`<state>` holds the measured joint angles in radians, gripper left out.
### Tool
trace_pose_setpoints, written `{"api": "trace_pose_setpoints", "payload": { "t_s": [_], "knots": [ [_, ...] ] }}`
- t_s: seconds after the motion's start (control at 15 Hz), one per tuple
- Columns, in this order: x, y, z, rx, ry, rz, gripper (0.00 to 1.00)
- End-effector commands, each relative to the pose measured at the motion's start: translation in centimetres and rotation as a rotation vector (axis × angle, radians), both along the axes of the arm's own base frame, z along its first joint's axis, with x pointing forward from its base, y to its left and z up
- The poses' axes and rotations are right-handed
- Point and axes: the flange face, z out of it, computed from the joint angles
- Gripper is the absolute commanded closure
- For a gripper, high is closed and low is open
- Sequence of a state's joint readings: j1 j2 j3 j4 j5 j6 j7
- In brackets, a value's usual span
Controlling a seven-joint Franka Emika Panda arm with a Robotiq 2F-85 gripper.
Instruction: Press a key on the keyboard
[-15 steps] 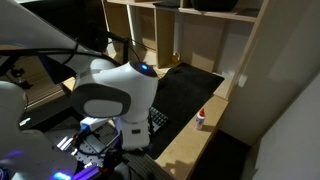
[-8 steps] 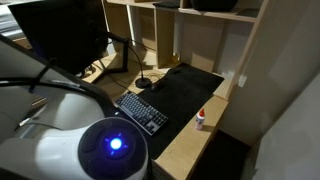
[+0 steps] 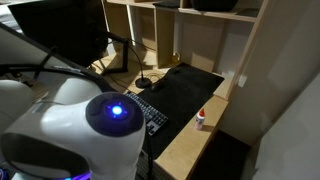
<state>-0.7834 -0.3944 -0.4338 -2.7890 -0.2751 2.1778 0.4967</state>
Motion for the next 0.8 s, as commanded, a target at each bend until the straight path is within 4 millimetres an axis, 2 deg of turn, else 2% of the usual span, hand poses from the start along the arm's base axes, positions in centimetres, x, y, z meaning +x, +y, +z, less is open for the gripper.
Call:
{"api": "trace_pose_setpoints", "payload": {
  "t_s": [0.0, 0.13, 0.2, 0.33, 0.53, 0.6, 0.73],
  "knots": [
    [4.0, 1.5, 3.4, -0.045, -0.152, 0.081, 0.0],
    [4.6, 1.7, 4.6, -0.041, -0.186, 0.052, 0.0],
    [4.6, 1.6, 3.9, -0.038, -0.144, 0.051, 0.0],
    [4.9, 1.7, 4.7, -0.048, -0.167, 0.049, 0.0],
    [4.8, 1.7, 4.8, -0.049, -0.169, 0.048, 0.0],
    [6.6, 2.2, 3.9, -0.081, -0.129, 0.096, 0.0],
    [9.5, 3.8, 3.5, -0.086, -0.141, 0.152, 0.0]
  ]
}}
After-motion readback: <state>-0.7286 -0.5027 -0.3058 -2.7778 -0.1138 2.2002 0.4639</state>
